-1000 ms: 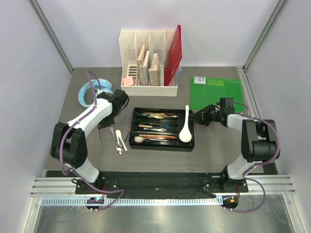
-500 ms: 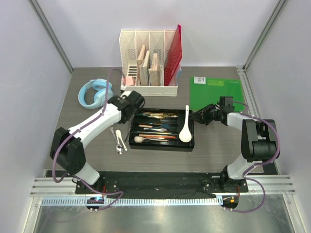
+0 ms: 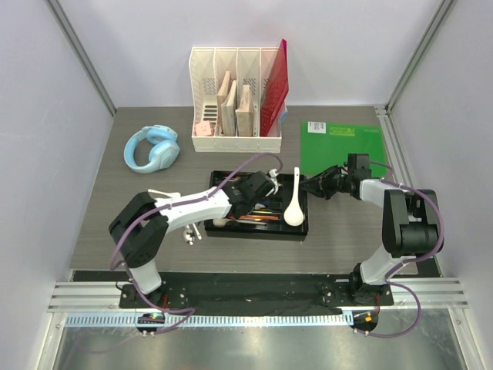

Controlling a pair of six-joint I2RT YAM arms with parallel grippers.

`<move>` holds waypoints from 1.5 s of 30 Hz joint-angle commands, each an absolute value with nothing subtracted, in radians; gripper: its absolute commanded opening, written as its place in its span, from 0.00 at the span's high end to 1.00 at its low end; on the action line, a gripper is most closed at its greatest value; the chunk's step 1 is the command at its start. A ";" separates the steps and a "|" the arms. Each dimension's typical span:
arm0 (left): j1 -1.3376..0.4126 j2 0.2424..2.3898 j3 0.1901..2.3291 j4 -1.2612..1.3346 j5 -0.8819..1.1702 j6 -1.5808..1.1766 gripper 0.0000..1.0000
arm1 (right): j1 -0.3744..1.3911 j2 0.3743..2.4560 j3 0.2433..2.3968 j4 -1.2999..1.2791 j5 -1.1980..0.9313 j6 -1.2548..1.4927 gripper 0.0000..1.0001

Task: Sort the eating utensils into containers
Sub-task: Pick up the spoon from the center of the board, then place the spoon in the storage box.

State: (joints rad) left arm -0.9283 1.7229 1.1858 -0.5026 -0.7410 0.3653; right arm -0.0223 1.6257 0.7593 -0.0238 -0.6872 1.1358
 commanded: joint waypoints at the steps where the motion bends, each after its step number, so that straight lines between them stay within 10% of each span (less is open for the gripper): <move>1: -0.963 1.752 1.160 -0.255 -0.675 0.602 1.00 | -0.020 1.601 0.744 -0.048 -0.673 1.129 0.71; 31: -1.000 1.882 1.086 -0.152 -0.577 0.494 0.99 | -0.020 1.583 0.738 -0.103 -0.652 1.111 0.71; 45: -1.005 1.741 1.008 -0.150 -0.739 0.290 0.67 | -0.020 1.591 0.726 -0.100 -0.650 1.100 0.69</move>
State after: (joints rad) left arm -1.0008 1.8423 1.0183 -0.1669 -0.6926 0.4286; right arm -0.0212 1.6032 0.7486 -0.0689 -0.6910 1.1240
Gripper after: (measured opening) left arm 0.267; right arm 0.312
